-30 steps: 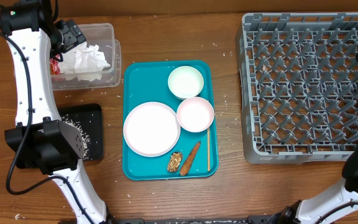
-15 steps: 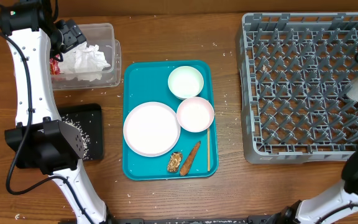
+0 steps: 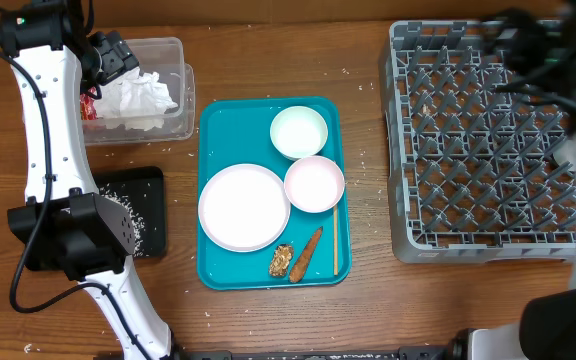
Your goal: Sort waste into correct bins and load items into the dishwasher
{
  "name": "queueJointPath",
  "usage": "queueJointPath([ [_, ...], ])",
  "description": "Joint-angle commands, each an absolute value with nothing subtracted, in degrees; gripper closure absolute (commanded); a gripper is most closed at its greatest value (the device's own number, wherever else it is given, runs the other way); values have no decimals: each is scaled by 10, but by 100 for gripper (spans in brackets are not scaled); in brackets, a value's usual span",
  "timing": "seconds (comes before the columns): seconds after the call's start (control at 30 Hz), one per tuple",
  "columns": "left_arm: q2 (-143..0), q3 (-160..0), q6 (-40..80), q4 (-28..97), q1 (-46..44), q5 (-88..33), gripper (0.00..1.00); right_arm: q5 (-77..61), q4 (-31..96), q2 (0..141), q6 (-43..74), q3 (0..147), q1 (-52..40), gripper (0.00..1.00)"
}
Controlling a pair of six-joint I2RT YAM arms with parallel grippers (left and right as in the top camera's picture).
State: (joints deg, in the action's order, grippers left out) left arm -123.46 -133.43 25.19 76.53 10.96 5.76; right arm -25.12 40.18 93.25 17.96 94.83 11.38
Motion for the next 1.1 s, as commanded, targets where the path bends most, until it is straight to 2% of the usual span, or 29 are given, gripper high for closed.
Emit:
queueJointPath([
  [0.0,-1218,-1332,259,764,107,55,0,-233,404,957,178,952,-3,0],
  [0.27,-1218,-1332,259,764,107,55,0,-36,362,1067,178,949,-213,0],
  [0.43,-1218,-1332,259,764,107,55,0,41,308,1154,175,949,-299,0],
  [0.8,-1218,-1332,259,764,107,55,0,93,277,1254,163,949,-370,0],
  [0.93,-1218,-1332,259,764,107,55,0,96,276,1268,160,949,-370,9],
  [1.0,-1218,-1332,260,764,107,55,0,96,274,1272,160,949,-370,21],
  [1.07,-1218,-1332,260,764,107,55,0,99,270,1273,160,949,-370,28],
])
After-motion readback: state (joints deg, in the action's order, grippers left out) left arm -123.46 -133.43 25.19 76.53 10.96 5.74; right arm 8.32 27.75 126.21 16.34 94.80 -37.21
